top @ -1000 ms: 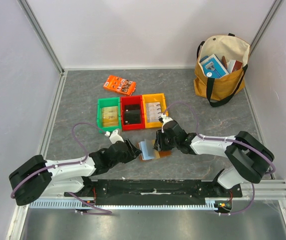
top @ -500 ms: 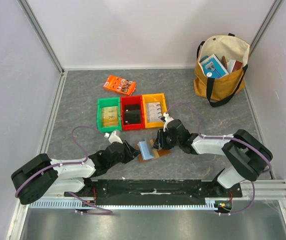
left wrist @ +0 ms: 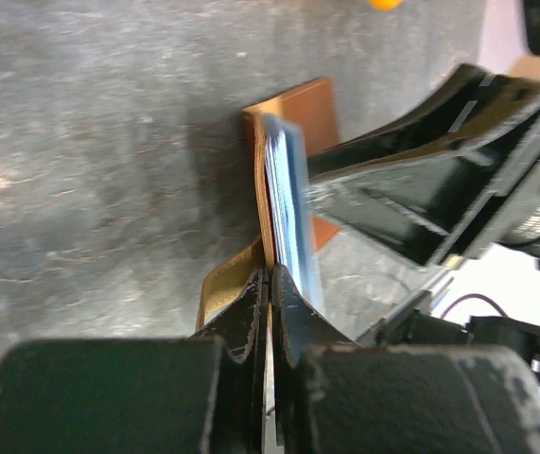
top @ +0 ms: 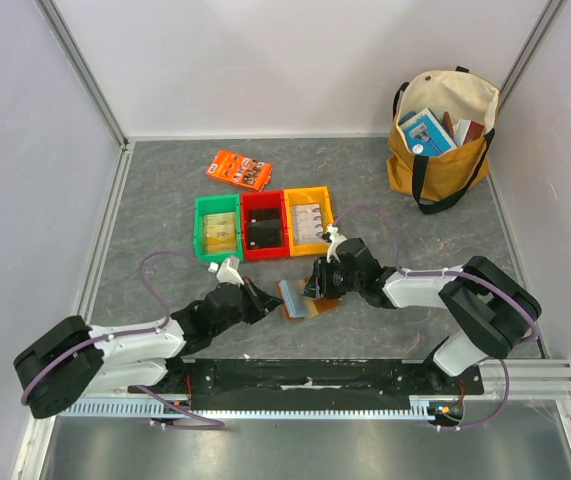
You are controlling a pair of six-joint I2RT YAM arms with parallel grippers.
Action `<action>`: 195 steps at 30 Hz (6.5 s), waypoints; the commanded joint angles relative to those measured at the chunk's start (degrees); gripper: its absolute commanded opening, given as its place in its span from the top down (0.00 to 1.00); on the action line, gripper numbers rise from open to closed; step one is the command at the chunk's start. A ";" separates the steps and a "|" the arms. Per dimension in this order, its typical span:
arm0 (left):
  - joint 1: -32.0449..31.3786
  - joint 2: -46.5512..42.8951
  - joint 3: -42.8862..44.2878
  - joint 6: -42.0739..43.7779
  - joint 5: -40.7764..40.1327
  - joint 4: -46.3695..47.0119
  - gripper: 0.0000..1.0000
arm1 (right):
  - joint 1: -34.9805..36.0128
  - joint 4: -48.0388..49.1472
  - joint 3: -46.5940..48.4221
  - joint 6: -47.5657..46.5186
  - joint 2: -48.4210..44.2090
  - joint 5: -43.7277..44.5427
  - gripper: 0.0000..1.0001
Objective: Take the credit cards out of the card holder
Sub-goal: Open the card holder at the center of the board, then remove the credit card from the card holder.
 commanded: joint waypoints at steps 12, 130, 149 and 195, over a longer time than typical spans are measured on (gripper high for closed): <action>-0.14 -1.25 26.44 15.06 -1.39 -38.45 0.98 | 0.96 -17.52 1.78 -2.34 -16.57 5.42 0.25; 3.11 -4.22 6.76 3.20 4.95 -16.21 0.89 | 7.99 -14.26 2.40 -3.22 -3.32 7.61 0.67; 4.69 4.56 5.18 3.11 6.88 -8.04 0.74 | 7.99 -15.41 2.66 -4.45 -1.82 8.23 0.69; 12.61 18.98 -8.71 -5.50 27.63 41.46 0.90 | 6.67 -17.52 2.92 -4.71 2.92 9.11 0.80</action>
